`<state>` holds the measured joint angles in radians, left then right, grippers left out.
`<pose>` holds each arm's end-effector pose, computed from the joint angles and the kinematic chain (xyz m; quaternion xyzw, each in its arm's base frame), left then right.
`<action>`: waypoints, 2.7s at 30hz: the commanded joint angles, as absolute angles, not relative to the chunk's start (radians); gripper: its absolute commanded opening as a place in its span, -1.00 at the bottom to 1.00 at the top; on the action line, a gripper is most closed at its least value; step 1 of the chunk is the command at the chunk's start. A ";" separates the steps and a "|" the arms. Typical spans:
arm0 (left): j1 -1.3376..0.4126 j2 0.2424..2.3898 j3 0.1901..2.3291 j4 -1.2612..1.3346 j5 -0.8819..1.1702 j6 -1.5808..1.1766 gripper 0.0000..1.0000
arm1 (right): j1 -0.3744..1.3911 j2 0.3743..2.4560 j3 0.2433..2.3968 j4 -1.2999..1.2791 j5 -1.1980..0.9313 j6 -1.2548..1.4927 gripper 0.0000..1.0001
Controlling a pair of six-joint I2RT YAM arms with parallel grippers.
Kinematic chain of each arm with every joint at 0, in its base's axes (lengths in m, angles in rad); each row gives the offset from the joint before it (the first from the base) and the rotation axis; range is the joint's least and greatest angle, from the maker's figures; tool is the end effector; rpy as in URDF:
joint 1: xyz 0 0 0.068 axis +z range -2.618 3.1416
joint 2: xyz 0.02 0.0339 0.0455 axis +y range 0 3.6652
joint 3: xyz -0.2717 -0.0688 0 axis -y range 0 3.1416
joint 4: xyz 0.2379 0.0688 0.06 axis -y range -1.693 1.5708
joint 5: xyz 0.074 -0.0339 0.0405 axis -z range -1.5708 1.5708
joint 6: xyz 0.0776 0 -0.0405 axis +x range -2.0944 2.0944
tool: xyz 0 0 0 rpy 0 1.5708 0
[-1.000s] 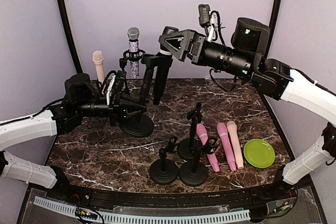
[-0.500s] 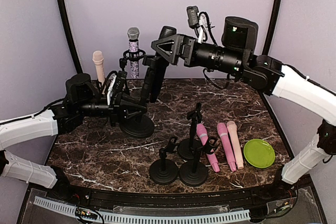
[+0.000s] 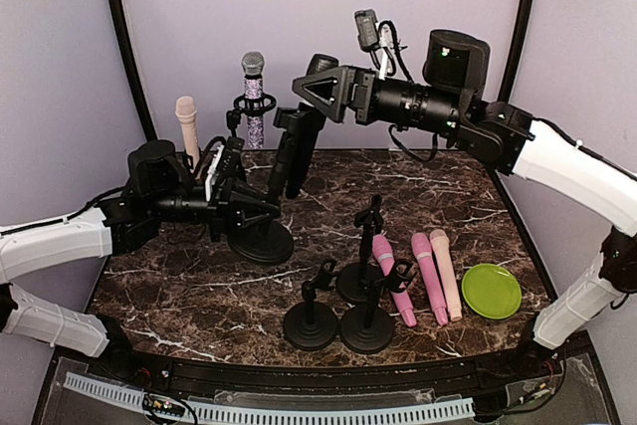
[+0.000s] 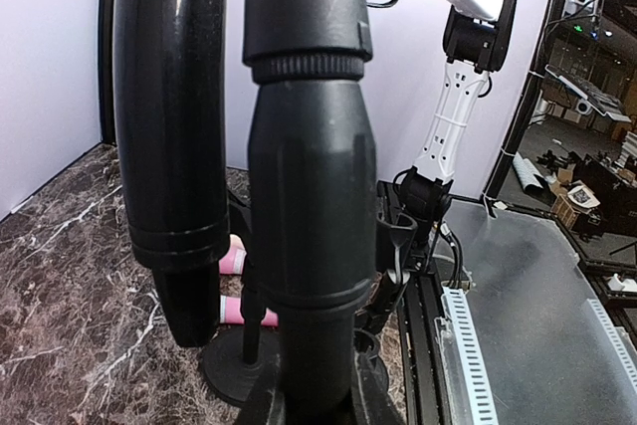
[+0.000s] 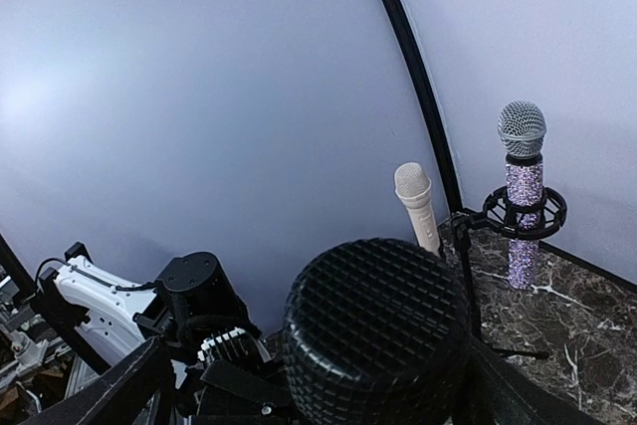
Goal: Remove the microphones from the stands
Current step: Pass from the left arm to the right
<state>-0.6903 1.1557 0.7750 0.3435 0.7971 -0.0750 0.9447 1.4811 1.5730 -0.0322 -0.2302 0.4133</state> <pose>0.1819 -0.2222 0.3247 0.4576 0.5510 -0.4980 0.4889 0.2062 0.3153 0.4746 -0.2595 0.6353 0.5154 0.5132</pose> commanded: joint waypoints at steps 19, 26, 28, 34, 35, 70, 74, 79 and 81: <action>-0.692 1.130 0.794 0.402 0.692 -0.044 -1.00 | 0.904 1.417 1.446 0.177 -0.482 0.442 0.05; -0.692 1.146 0.788 0.401 0.656 -0.012 -1.00 | 0.905 1.423 1.464 0.120 -0.409 0.419 -0.19; -0.692 1.152 0.788 0.396 0.647 -0.007 -1.00 | 0.905 1.441 1.481 0.102 -0.396 0.414 -0.30; -0.692 1.180 0.764 0.416 0.553 0.078 -1.00 | 0.930 1.426 1.447 0.135 -0.253 0.393 -0.58; -0.692 1.190 0.753 0.433 0.532 0.090 -1.00 | 0.940 1.419 1.440 0.138 -0.218 0.379 -0.61; -0.830 1.803 0.541 1.182 0.257 0.044 -0.76 | 1.074 1.532 1.239 0.252 0.211 0.240 -0.66; -0.830 1.821 0.505 1.226 0.222 0.007 -0.38 | 1.074 1.533 1.214 0.270 0.207 0.243 -0.65; -0.831 1.785 0.431 1.239 0.205 -0.046 0.05 | 1.075 1.538 1.197 0.281 0.198 0.236 -0.65; -0.832 1.760 0.401 1.239 0.200 -0.060 0.15 | 1.075 1.537 1.191 0.279 0.194 0.228 -0.65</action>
<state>-0.8284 1.8194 0.4488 1.1995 0.2173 -0.0166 1.0683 1.5402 1.1973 0.1677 0.2131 0.2214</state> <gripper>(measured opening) 0.544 0.453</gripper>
